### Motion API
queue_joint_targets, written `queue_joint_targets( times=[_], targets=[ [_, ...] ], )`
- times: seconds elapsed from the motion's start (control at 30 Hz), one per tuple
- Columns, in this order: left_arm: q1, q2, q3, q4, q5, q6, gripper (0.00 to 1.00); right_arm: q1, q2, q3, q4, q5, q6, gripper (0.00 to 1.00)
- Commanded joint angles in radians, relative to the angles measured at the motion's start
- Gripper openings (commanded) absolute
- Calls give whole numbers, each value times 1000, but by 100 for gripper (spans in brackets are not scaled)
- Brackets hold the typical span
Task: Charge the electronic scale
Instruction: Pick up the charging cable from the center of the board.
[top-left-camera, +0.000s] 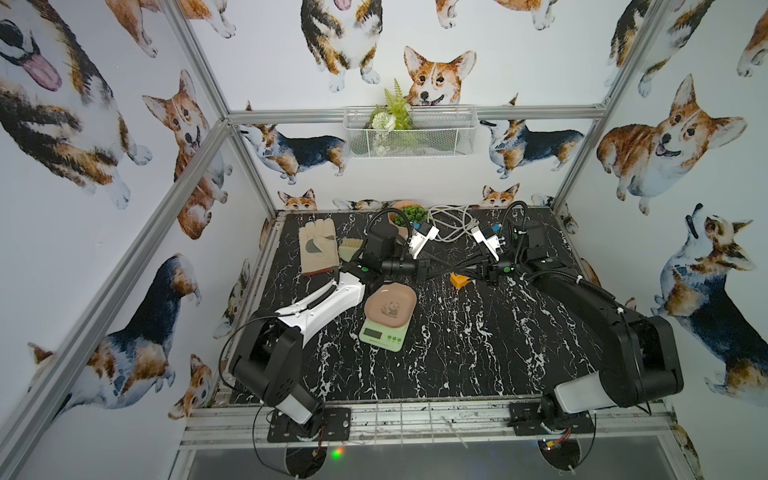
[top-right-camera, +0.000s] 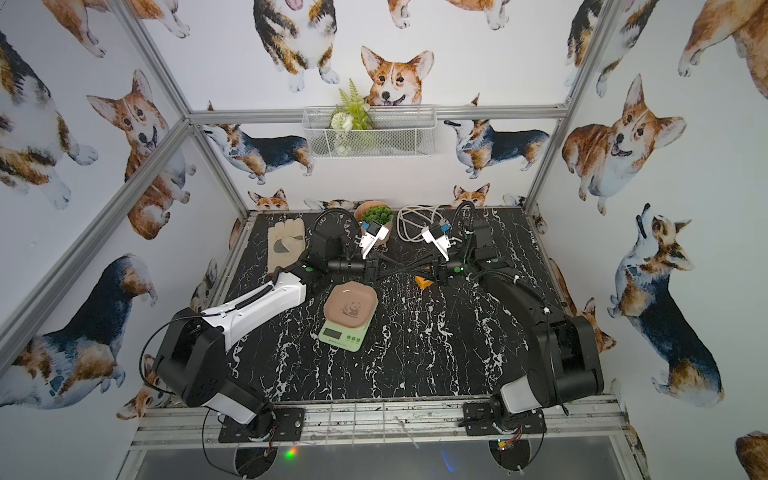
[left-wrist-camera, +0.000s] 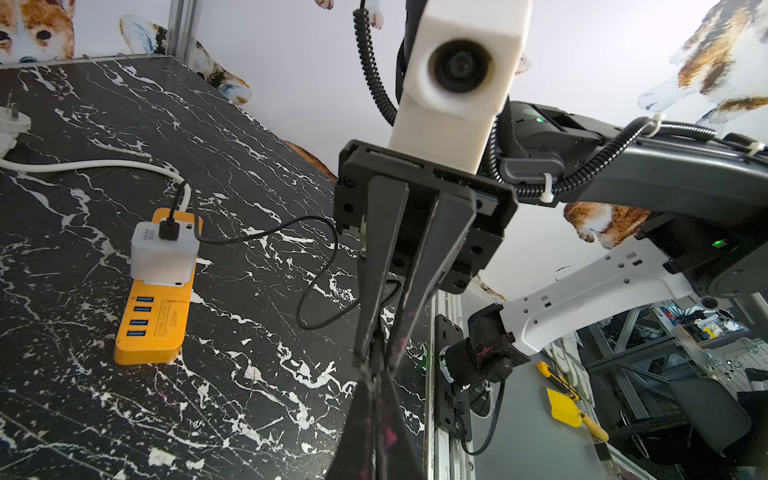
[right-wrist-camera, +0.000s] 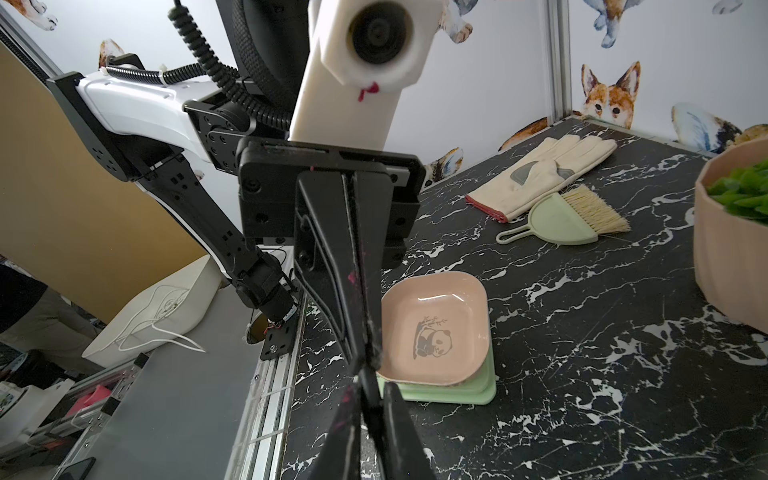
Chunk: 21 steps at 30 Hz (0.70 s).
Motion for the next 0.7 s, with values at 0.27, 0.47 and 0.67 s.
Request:
queue_joint_targets(
  times=[0.27, 0.47, 0.67],
  targets=[
    [2, 11, 8, 24, 22, 0, 6, 4, -12, 9, -2, -6, -26, 0],
    [20, -24, -21, 18, -28, 4, 49, 2, -33, -5, -2, 34, -6, 0],
    [107, -109, -108, -64, -198, 8, 58, 3, -49, -59, 57, 158, 154, 0]
  ],
)
